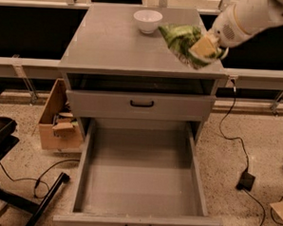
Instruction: Place green jalapeno chip bag into middle drawer
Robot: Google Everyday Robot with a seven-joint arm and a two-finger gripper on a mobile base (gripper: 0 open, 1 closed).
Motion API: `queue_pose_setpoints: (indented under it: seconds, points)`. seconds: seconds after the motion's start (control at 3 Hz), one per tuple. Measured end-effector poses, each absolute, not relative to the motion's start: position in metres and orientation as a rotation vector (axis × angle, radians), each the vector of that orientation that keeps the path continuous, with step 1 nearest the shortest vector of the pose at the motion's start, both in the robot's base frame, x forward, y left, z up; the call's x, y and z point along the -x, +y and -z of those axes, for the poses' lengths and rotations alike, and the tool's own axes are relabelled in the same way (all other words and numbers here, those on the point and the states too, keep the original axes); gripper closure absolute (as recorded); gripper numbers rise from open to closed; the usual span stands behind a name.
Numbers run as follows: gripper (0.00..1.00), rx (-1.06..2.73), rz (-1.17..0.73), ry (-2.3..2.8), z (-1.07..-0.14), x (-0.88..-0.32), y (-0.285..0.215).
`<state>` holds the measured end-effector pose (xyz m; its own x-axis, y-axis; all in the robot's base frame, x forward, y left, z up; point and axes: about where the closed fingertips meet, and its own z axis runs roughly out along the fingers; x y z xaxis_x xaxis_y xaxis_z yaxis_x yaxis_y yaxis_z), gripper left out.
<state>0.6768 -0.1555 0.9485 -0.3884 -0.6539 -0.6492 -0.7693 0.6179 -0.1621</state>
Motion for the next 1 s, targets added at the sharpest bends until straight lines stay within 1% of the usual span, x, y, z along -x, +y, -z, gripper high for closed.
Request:
queue_pose_setpoints:
  seconds: [0.33,0.67,1.0]
  points:
    - [1.0,1.155,-0.368,2.209,-0.868,-0.637,-0.151]
    - [1.0,1.208,-0.591,2.286,-0.751,-0.594,-0.132]
    - [1.0,1.207,-0.586,2.283,-0.754,-0.595,-0.132]
